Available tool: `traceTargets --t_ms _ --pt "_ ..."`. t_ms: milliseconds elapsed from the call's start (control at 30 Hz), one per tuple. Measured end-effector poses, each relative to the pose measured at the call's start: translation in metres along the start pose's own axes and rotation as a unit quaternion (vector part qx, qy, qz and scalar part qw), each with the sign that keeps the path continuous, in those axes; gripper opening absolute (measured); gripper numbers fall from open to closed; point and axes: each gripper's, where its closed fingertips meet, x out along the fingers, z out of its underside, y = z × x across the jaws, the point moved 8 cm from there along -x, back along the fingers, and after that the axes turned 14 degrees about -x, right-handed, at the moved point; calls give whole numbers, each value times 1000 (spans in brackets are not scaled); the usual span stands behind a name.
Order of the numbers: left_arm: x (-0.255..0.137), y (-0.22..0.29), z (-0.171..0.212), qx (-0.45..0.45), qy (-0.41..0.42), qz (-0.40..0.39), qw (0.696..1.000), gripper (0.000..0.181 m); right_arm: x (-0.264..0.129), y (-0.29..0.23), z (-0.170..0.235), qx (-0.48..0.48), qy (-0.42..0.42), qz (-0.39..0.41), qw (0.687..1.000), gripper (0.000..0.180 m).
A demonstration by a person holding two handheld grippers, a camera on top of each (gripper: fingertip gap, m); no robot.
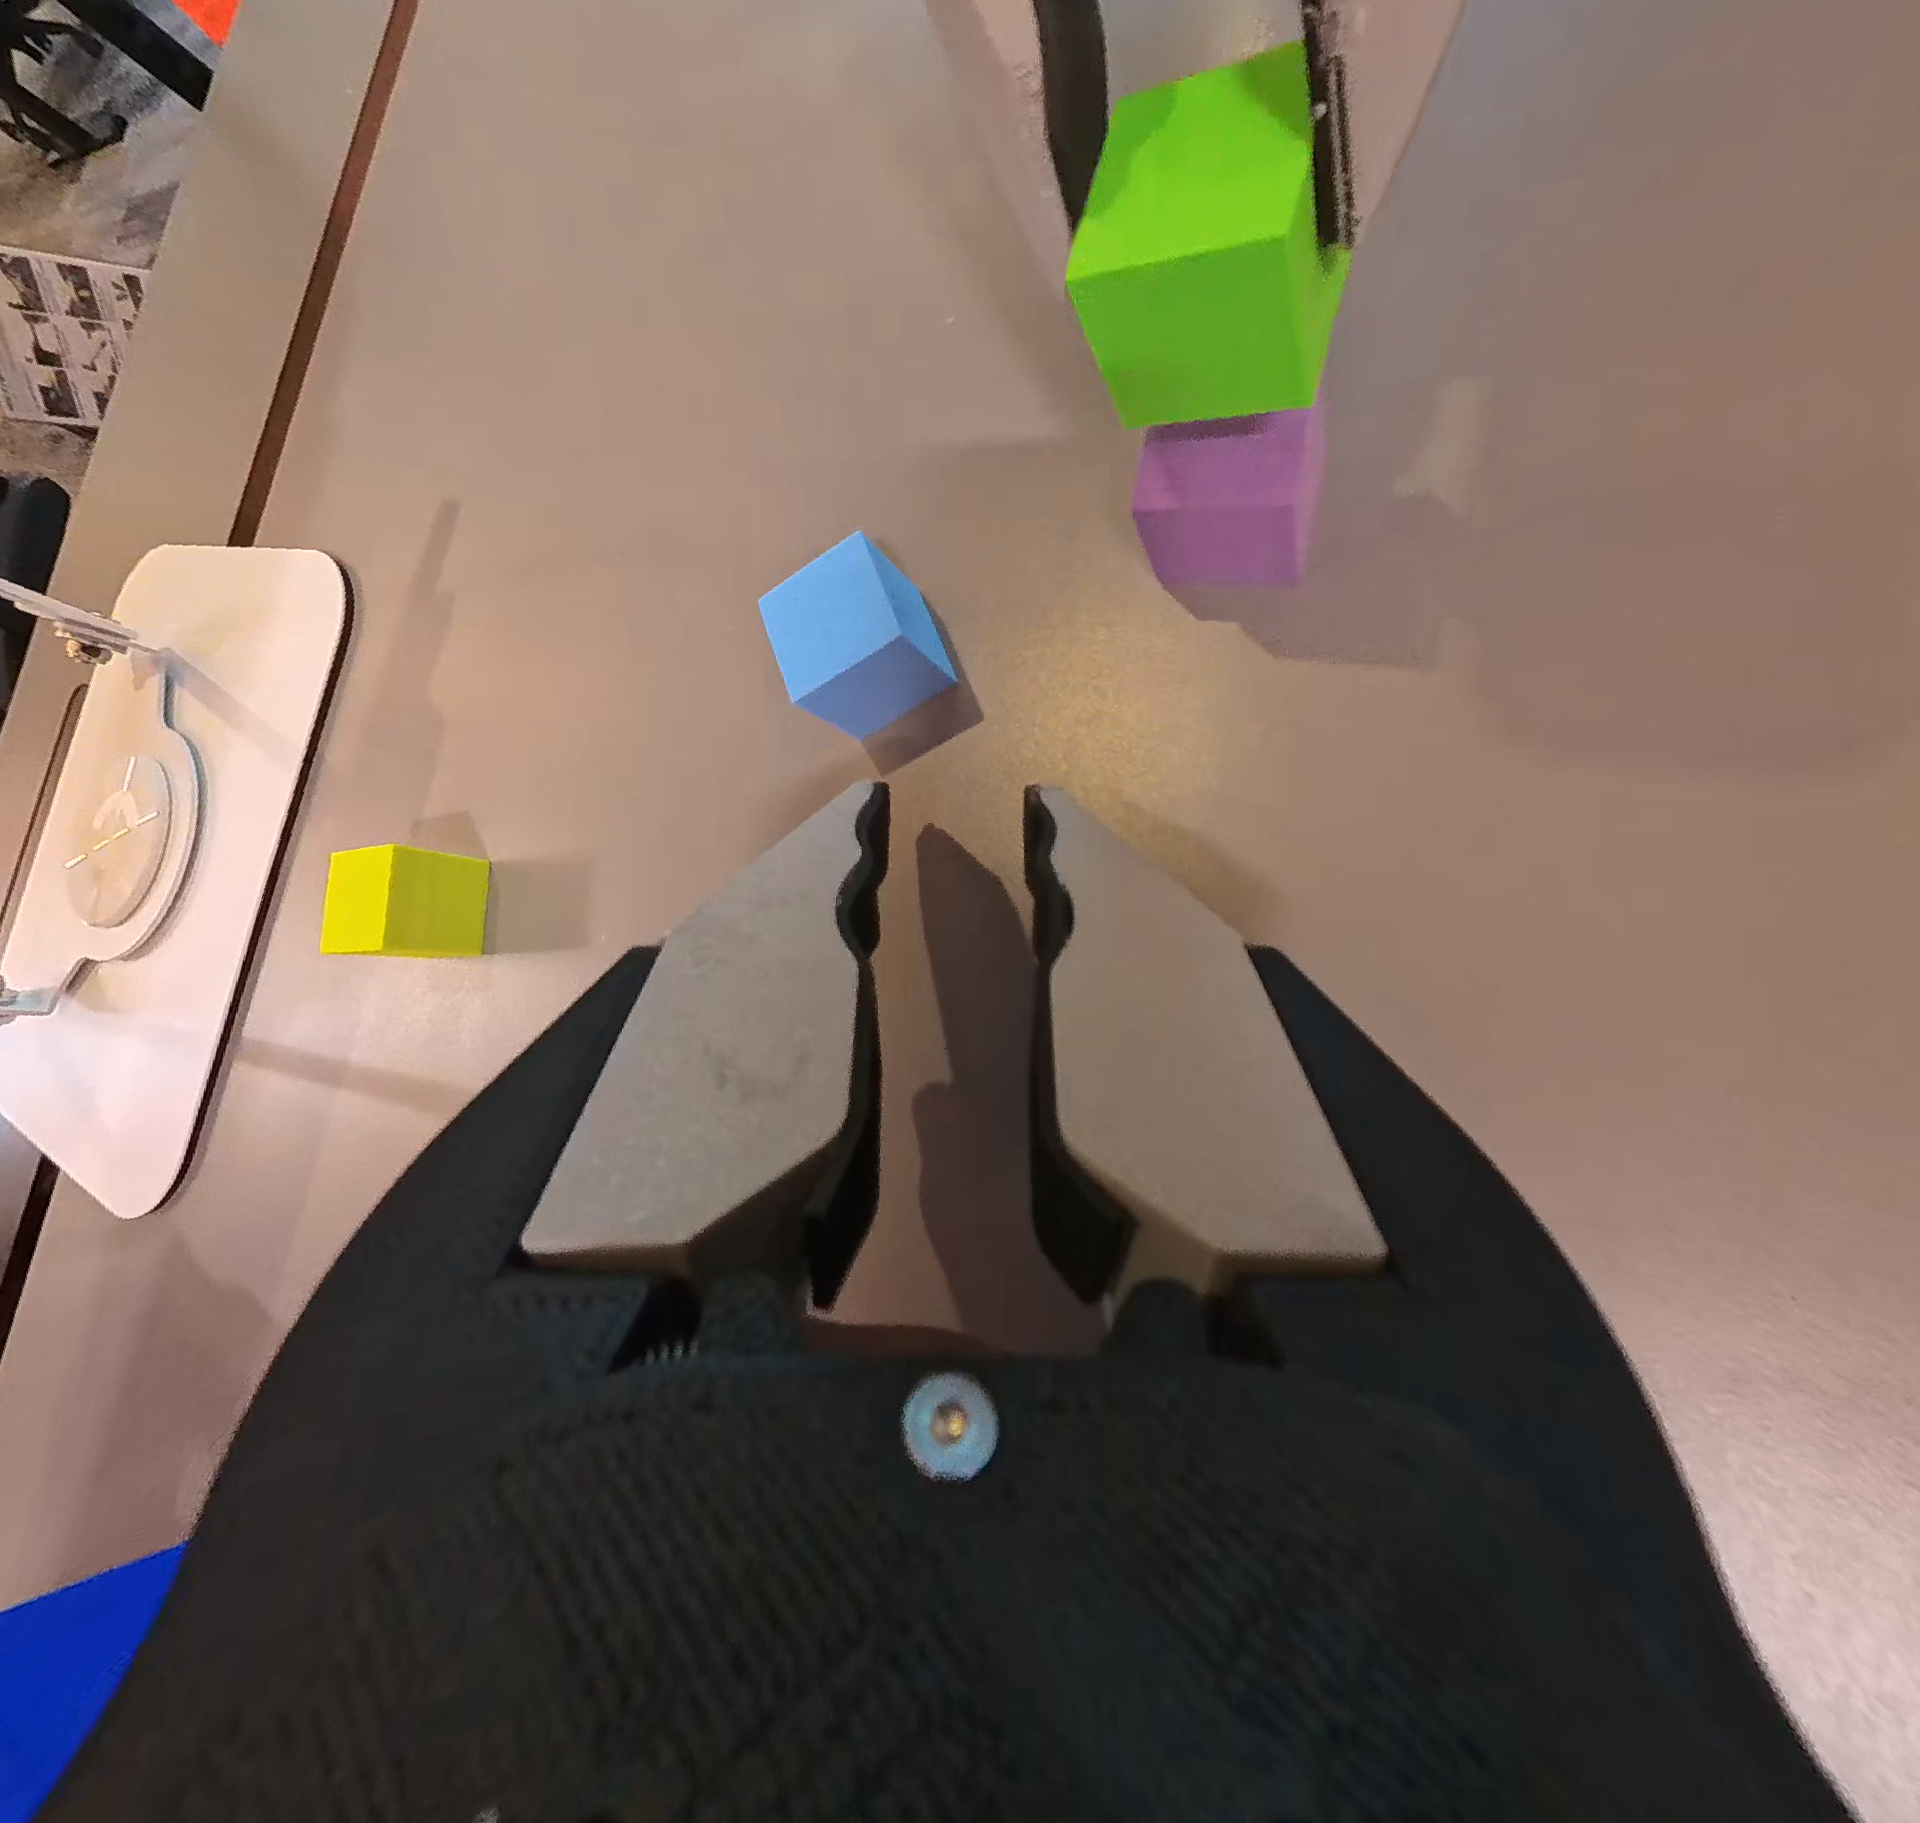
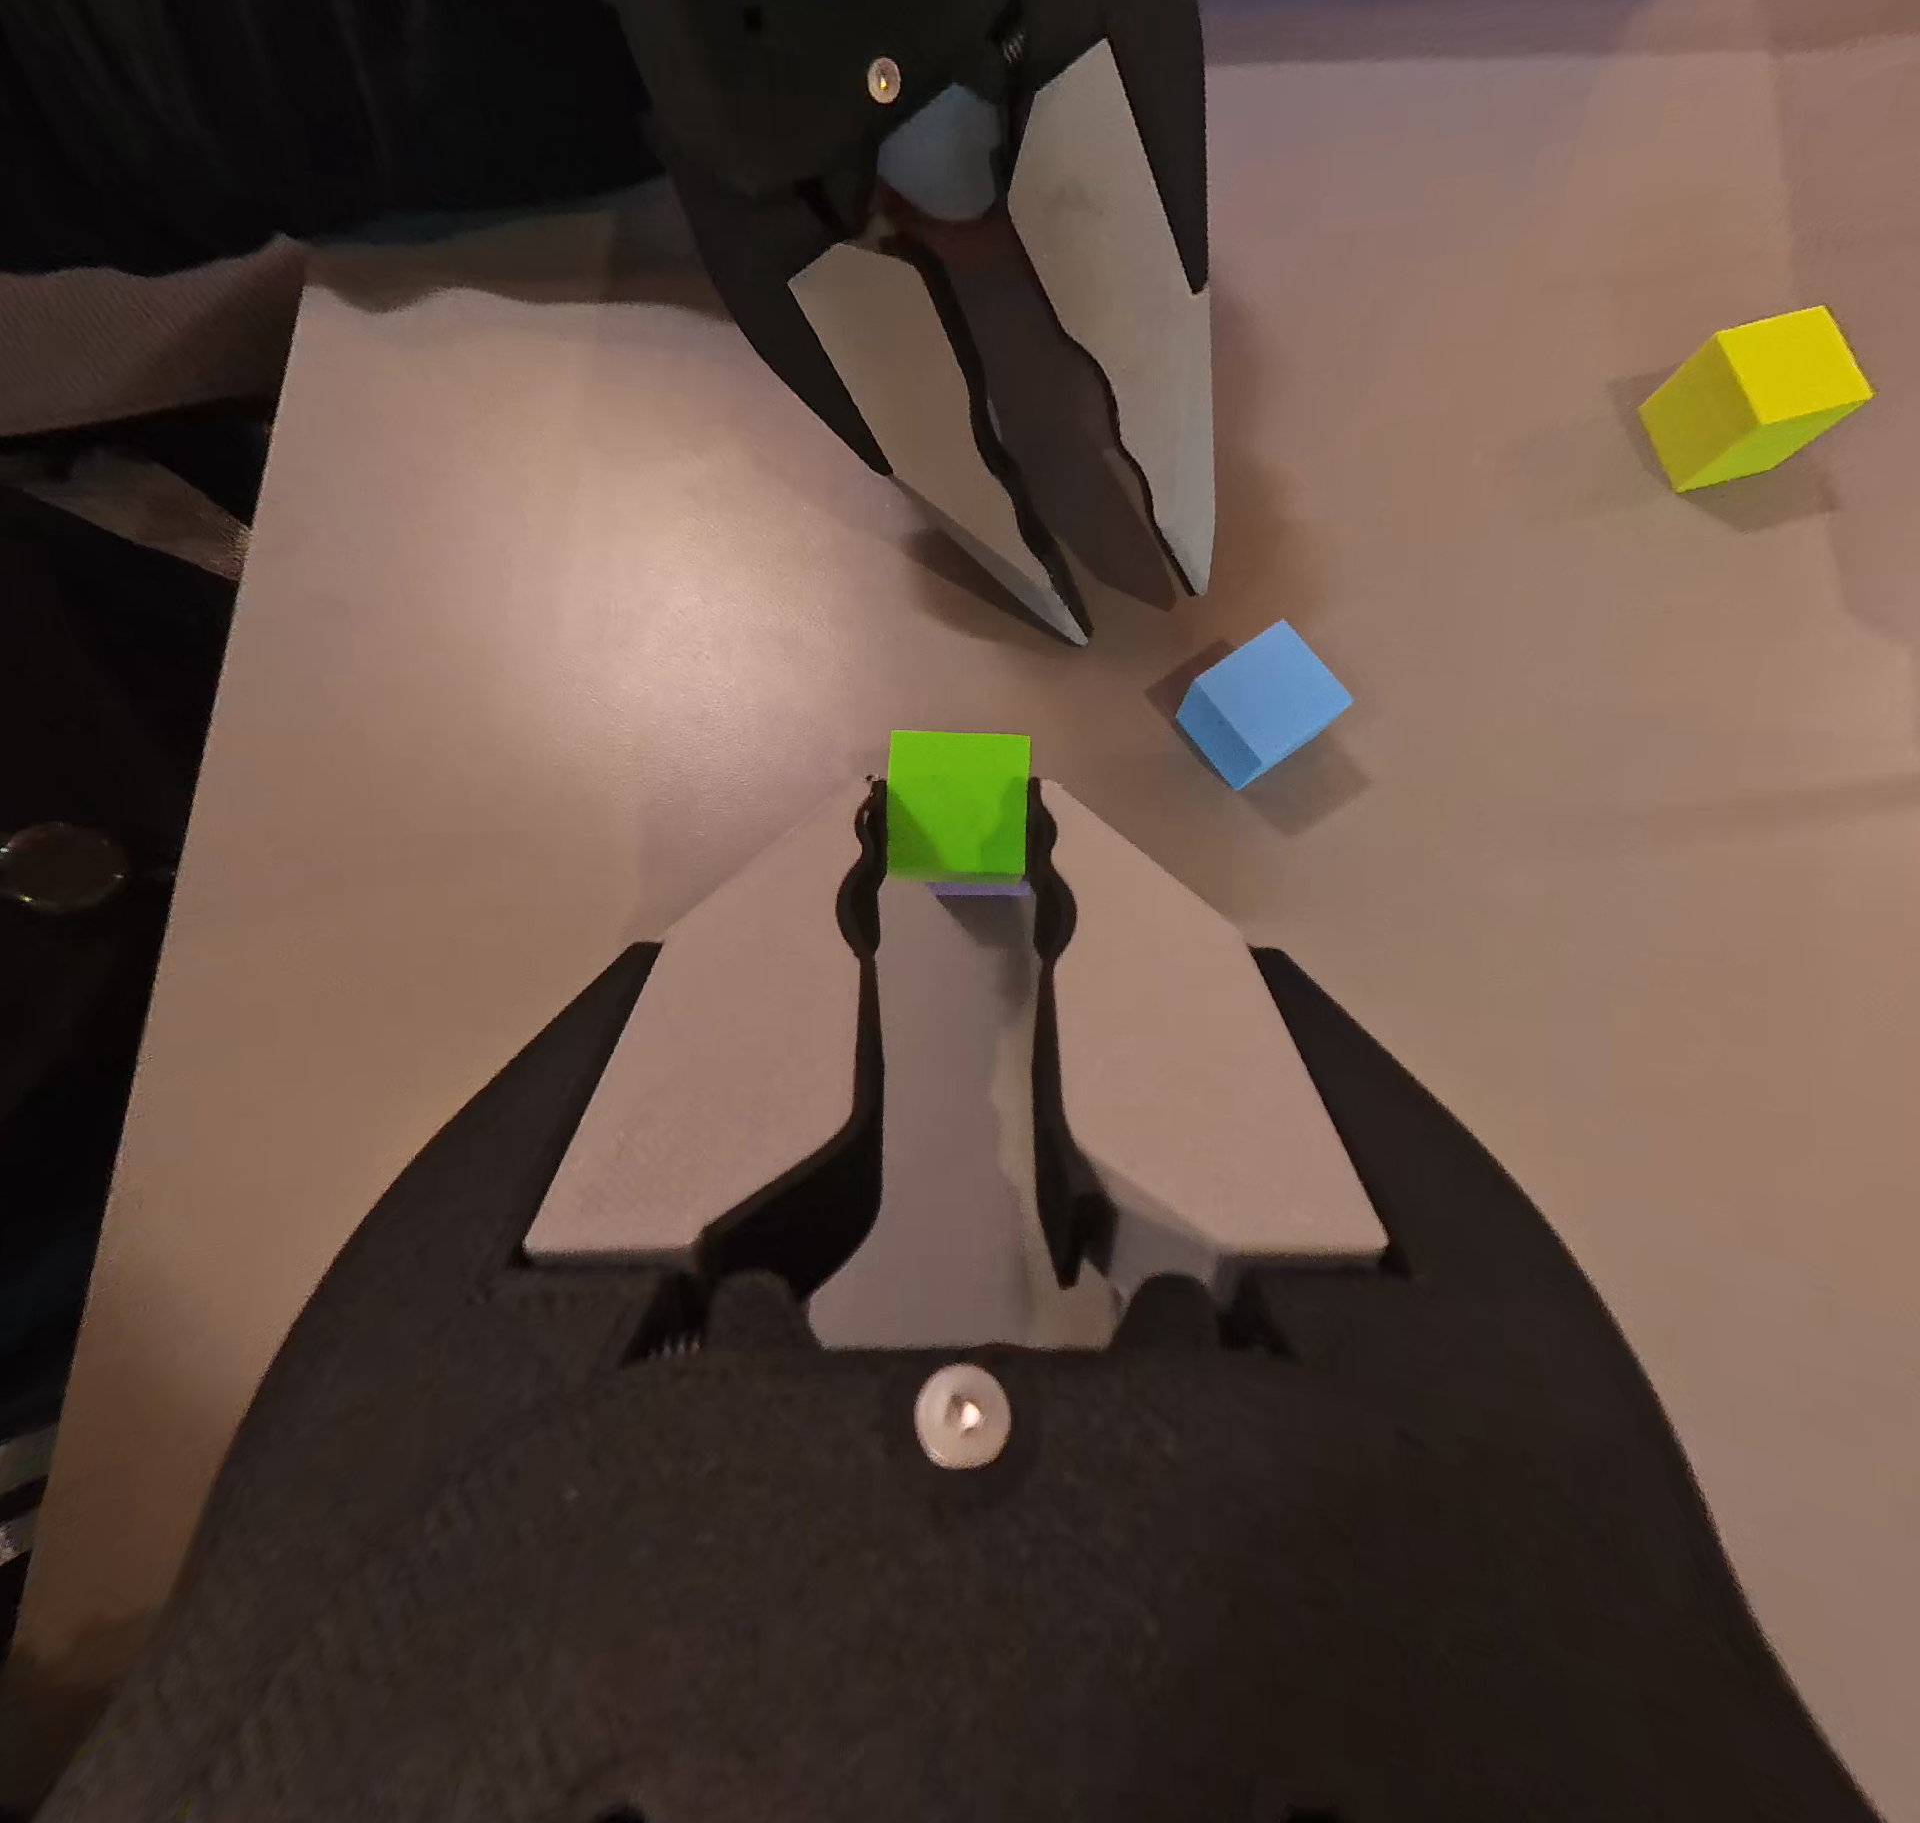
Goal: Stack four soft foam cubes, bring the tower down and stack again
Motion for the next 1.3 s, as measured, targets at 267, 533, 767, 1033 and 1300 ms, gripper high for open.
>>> traceTargets --t_ms 267,533,767,1033,1300 --pt "0 0 0 2 -1 -2 1000 24 9 0 4 -3 -21 2 1000 24" --pt "0 0 0 4 -2 -2 1000 23 10 2 5 -3 -24 6 1000 24" --pt "0 1 0 4 -2 -2 1000 21 14 1 4 -9 -30 5 1000 24" --pt "0 1 0 3 -2 -1 1000 21 15 0 5 -12 -31 4 999 26" --pt "10 -10 -4 -90 12 -3 996 33 0 8 -2 13 47 22 999 37"
